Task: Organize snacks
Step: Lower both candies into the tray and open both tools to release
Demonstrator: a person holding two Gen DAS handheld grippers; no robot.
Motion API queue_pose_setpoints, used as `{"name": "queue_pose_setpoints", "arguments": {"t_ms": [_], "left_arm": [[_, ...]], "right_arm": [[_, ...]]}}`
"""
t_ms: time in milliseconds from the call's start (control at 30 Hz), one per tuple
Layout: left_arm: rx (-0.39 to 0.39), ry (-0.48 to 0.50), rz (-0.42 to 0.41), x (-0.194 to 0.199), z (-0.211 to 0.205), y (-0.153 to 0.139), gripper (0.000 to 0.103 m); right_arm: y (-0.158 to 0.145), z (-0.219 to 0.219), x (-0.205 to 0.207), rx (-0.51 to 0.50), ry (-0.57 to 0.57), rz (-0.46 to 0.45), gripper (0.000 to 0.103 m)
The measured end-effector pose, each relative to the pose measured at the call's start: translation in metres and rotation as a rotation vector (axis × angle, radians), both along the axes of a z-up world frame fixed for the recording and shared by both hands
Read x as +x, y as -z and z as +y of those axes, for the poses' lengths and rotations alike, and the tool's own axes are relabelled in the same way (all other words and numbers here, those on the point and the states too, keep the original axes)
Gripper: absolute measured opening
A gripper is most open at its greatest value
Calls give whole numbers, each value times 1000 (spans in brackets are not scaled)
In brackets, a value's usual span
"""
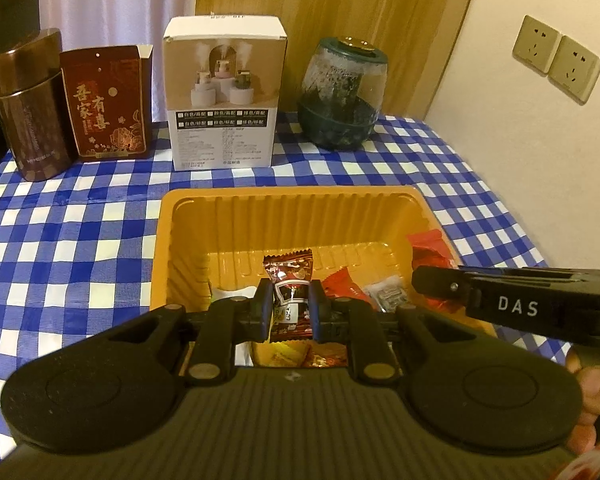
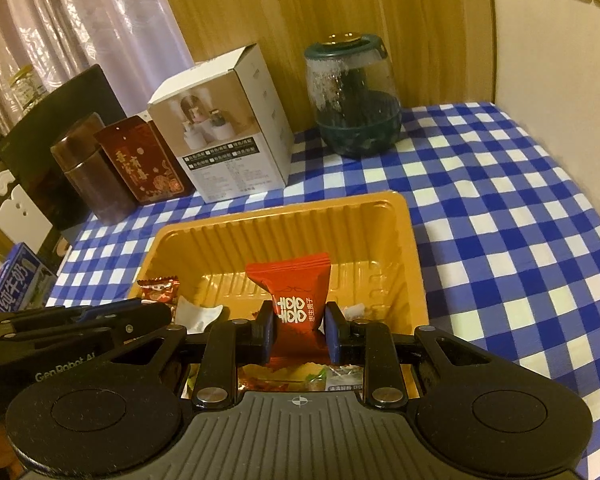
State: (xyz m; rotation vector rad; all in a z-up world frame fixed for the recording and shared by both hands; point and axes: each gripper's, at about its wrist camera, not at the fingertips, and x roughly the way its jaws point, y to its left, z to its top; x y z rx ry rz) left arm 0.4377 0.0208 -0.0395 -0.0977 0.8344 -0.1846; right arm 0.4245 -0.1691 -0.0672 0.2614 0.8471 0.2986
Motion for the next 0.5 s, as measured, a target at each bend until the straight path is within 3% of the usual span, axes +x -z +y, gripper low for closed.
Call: {"name": "queue_pose_setpoints", "arguments": {"t_ms": [200, 300, 500], "left_arm": [[-5, -4, 1, 8, 1, 9, 17], [5, -14, 3, 10, 1, 11, 36], [14, -6, -2, 5, 2, 9, 36]], "right_arm": [[4, 1, 3, 4, 7, 12, 26], [6, 1, 3, 6, 9, 17, 26], [6, 0, 3, 7, 9, 19, 26]]}}
